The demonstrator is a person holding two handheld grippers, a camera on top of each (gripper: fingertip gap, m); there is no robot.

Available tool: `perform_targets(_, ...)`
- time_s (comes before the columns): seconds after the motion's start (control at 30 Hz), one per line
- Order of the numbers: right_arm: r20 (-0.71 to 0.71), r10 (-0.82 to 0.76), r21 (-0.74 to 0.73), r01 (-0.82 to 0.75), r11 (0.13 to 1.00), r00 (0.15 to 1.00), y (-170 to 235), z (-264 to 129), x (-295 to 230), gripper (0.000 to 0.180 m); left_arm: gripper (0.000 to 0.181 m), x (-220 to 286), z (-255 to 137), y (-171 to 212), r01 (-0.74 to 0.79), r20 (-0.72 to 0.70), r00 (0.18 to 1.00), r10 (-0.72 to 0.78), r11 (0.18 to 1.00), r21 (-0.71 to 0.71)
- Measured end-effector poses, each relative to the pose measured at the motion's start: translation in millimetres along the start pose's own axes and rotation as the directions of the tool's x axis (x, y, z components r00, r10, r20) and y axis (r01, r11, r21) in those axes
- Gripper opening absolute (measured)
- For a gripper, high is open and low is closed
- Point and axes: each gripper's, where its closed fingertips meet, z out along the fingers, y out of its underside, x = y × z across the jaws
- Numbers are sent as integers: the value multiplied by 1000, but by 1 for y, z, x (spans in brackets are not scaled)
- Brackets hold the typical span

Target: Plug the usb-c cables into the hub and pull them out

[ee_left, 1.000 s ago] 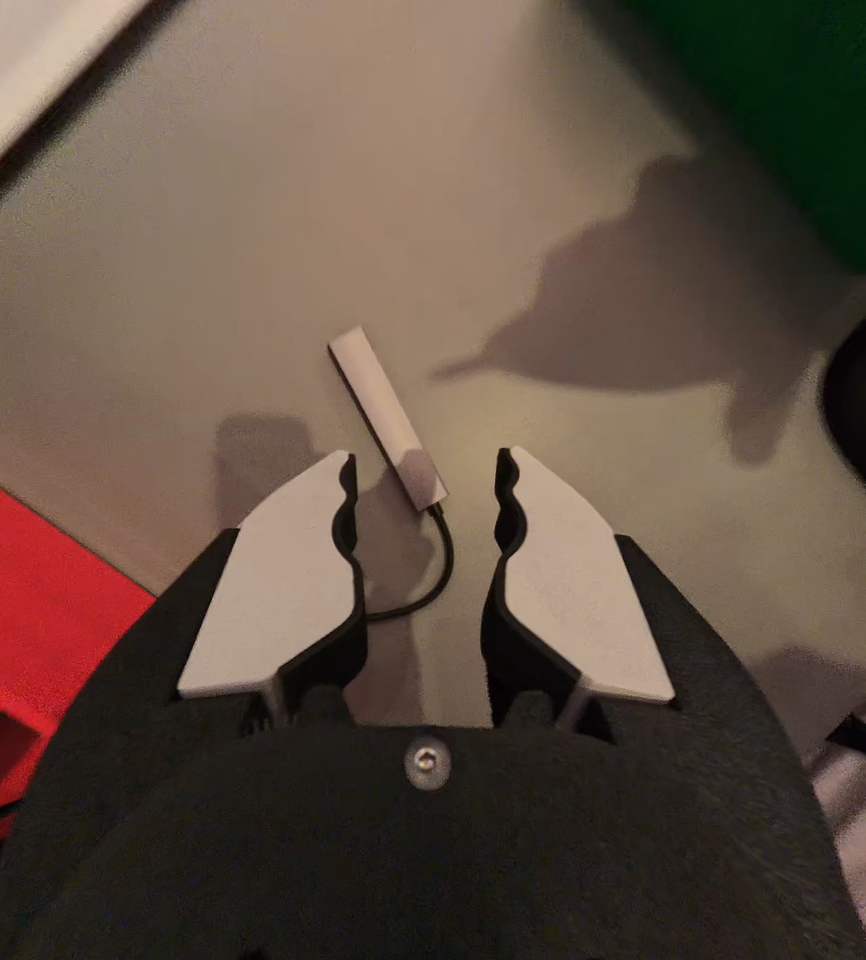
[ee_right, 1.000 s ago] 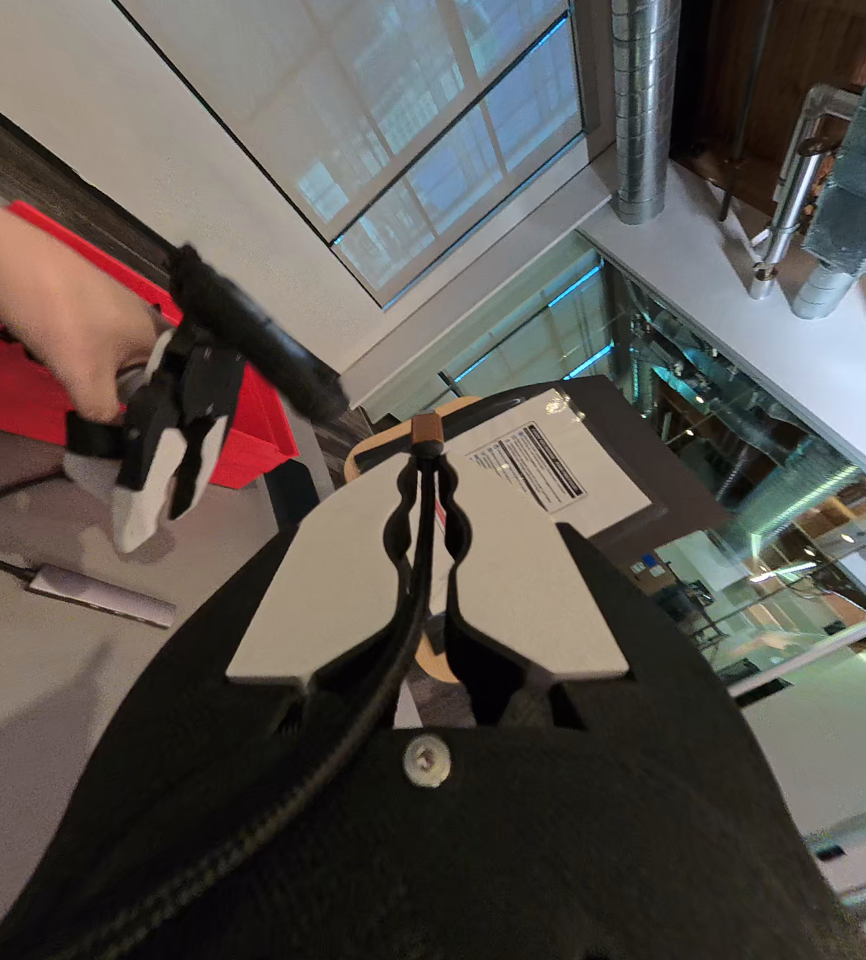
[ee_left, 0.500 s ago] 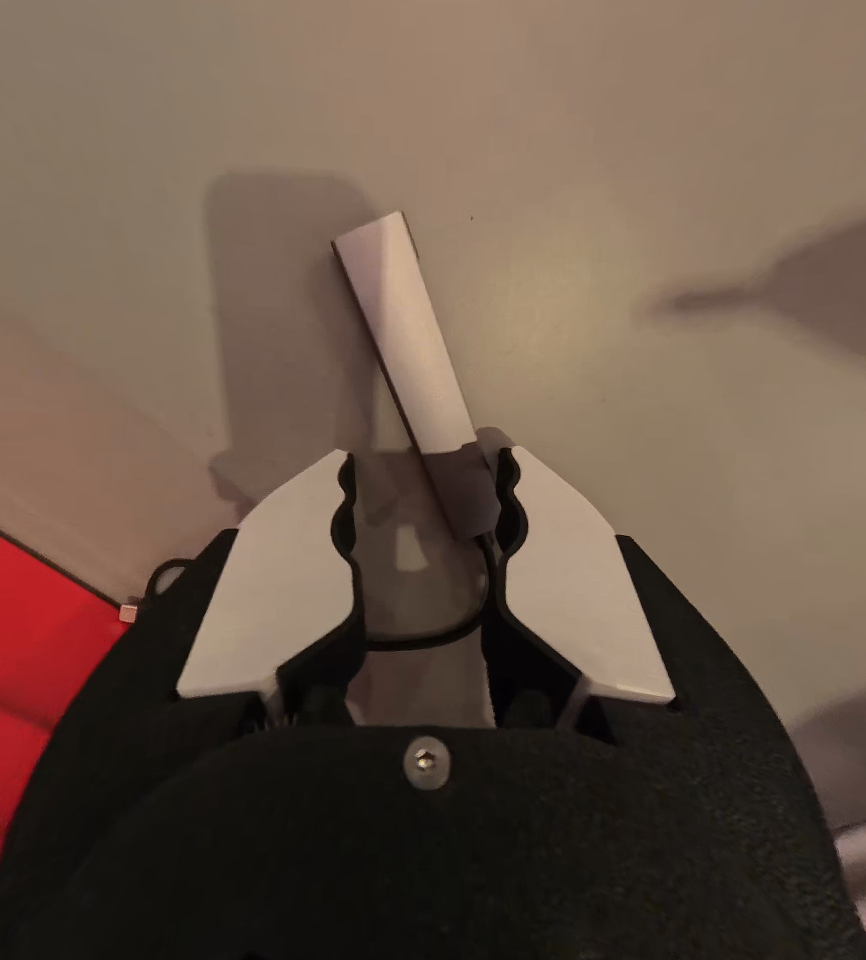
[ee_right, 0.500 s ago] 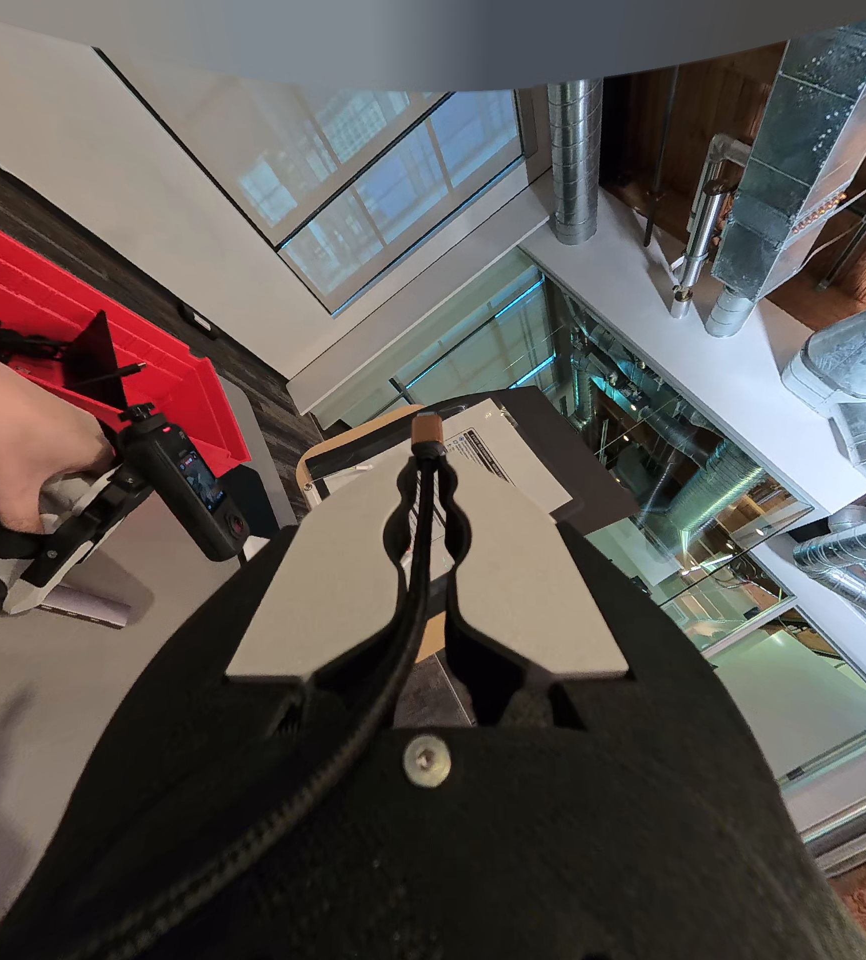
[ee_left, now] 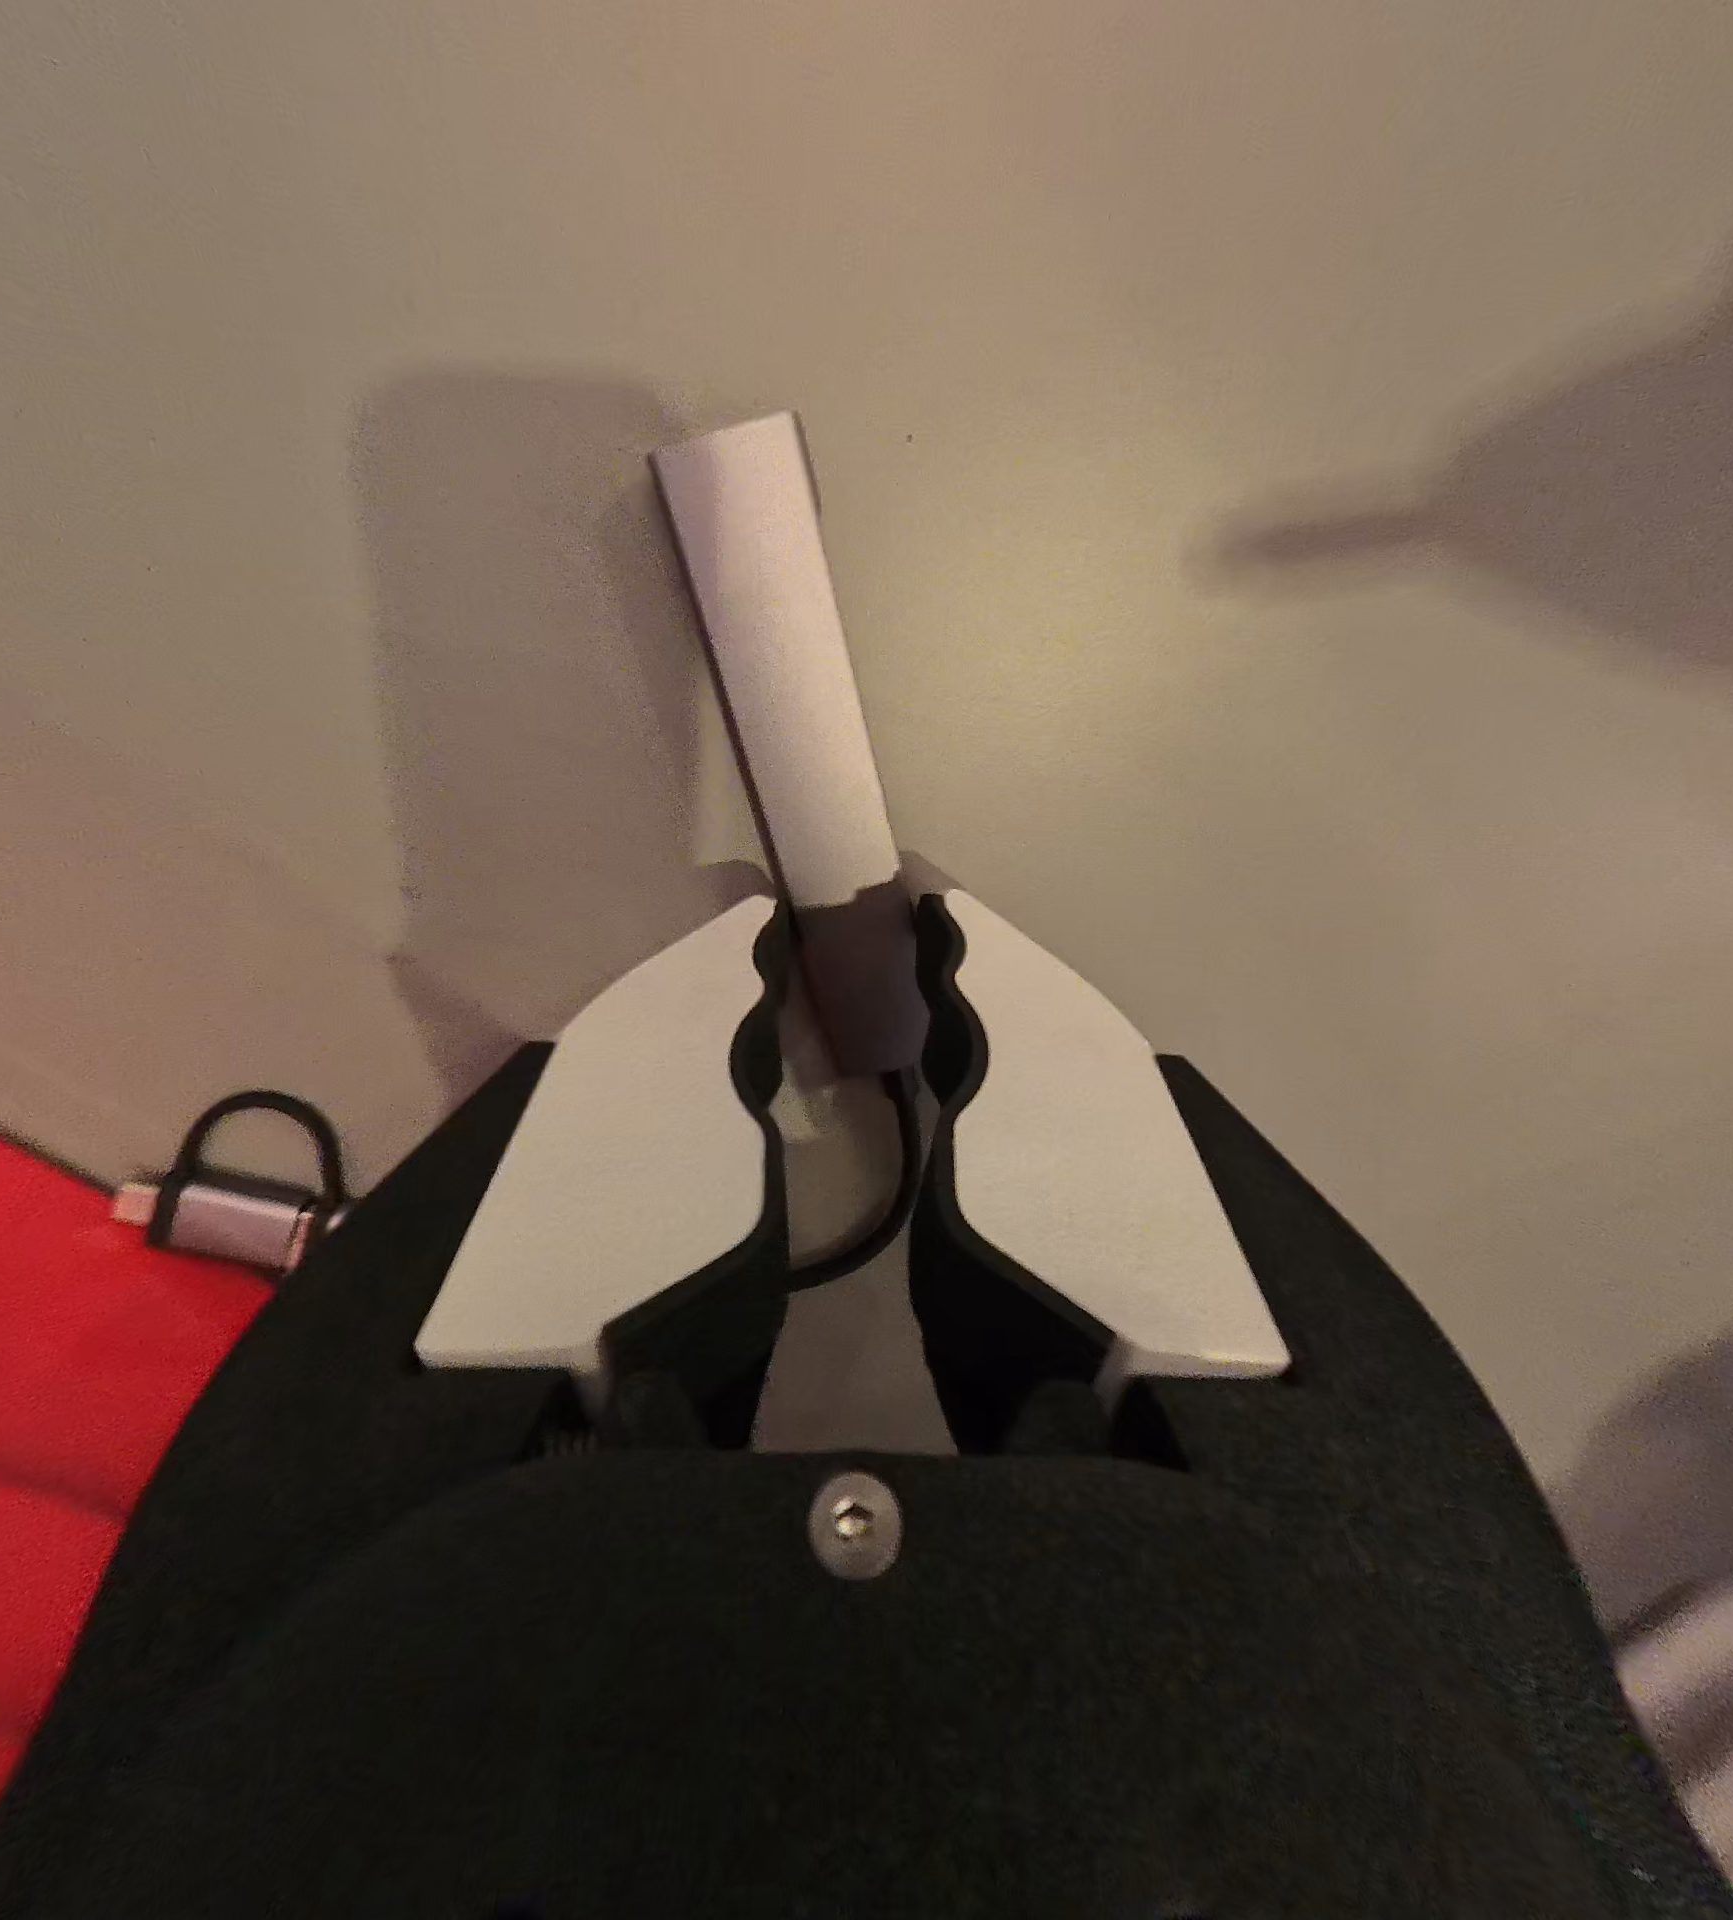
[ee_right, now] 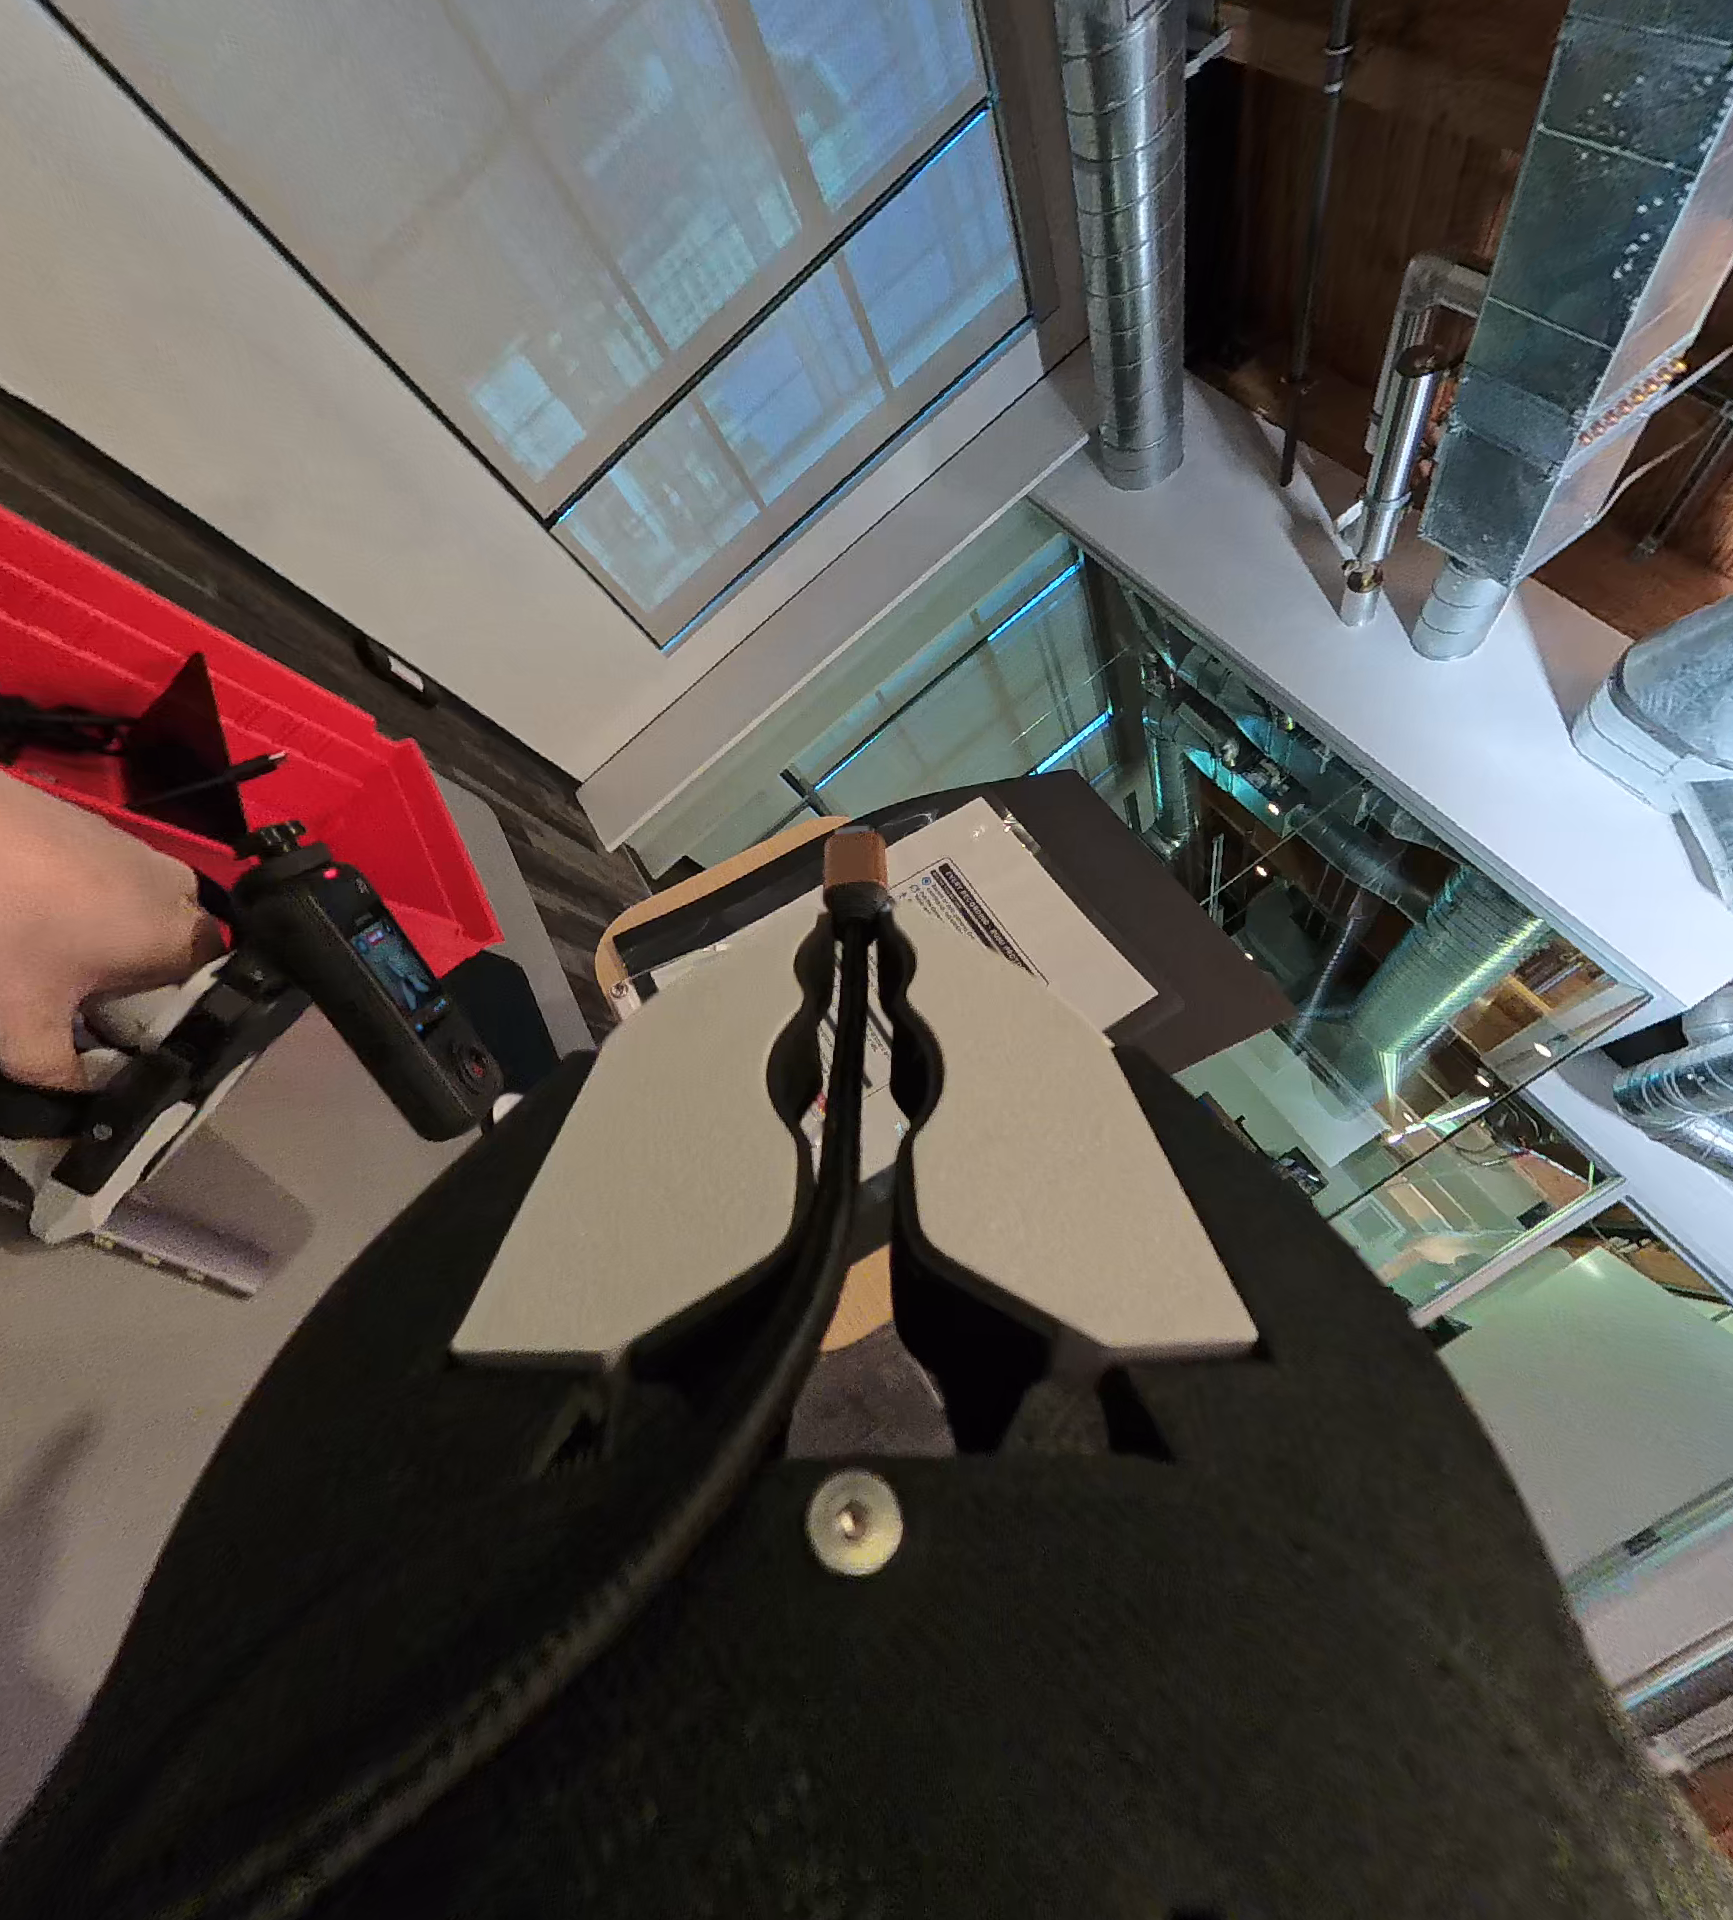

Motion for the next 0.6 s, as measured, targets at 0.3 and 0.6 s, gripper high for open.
perform_targets(0.3, -95, 105, -117, -116, 986, 990, 35, 44, -4, 8, 22, 50, -69, -19, 88, -506, 861, 55, 963, 255)
perform_targets(0.6, -208, 145, -167, -181, 969, 967, 40, 76, -20, 8, 22, 71, -146, -38, 325, -841, 499, 210, 854, 407)
